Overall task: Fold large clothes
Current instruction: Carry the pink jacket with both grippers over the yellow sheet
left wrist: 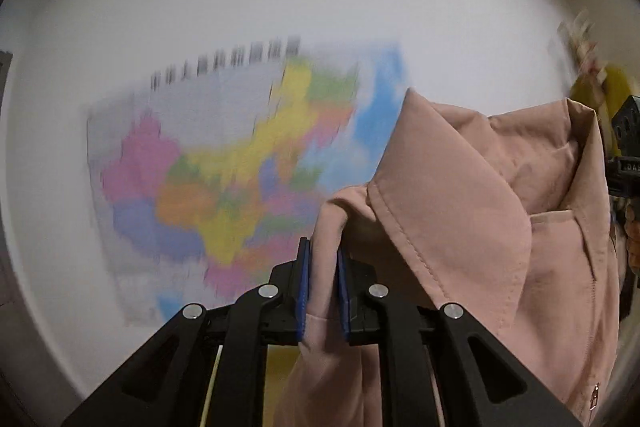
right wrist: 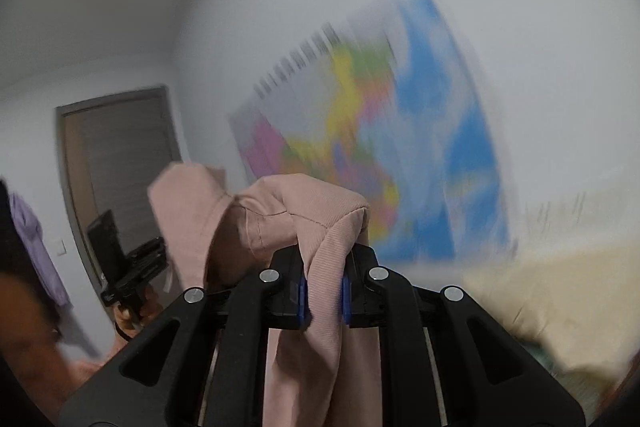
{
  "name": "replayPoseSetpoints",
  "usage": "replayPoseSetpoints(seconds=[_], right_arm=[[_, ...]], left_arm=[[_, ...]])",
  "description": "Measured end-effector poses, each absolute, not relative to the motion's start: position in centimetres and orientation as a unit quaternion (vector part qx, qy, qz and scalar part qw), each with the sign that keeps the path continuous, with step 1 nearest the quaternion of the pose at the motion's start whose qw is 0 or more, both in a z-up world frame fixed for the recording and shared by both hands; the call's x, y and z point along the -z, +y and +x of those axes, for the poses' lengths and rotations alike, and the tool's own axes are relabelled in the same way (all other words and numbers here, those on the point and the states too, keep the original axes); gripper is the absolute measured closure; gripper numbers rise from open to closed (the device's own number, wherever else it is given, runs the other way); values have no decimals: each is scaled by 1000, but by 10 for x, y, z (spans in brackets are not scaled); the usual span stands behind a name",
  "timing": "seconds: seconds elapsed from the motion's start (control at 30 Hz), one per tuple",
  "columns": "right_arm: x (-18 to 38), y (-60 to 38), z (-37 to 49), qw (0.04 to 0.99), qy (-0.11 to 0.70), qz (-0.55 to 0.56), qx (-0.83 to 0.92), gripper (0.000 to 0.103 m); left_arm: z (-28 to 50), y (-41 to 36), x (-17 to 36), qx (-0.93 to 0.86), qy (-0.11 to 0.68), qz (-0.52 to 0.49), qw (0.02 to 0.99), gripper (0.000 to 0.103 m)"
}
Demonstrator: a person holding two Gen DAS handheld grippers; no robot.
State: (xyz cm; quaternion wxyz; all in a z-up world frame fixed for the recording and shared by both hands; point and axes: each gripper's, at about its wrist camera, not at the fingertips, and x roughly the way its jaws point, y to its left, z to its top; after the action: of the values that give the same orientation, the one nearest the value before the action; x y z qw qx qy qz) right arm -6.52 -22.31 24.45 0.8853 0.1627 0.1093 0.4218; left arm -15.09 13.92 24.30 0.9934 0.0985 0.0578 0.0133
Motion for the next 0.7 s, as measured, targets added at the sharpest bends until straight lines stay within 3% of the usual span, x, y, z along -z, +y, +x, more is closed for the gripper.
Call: replayPoseSetpoints(seconds=[0.2,0.37,0.5,0.7], right_arm=[[-97,-132,96,860,314,160,-369,90],[12,-85,163,846,415,126,-309,90],[39,-79,185,838,446,125,-287,90],[21,-82,203,855,416,133,-280,90]], left_arm=[[9,194,-91,-86,260,70,959,92],[89,231,19,-113,372,37,921,93],[101,248,43,-101,396,21,913,93],[118,271,17,-87,377,-12,922,92]])
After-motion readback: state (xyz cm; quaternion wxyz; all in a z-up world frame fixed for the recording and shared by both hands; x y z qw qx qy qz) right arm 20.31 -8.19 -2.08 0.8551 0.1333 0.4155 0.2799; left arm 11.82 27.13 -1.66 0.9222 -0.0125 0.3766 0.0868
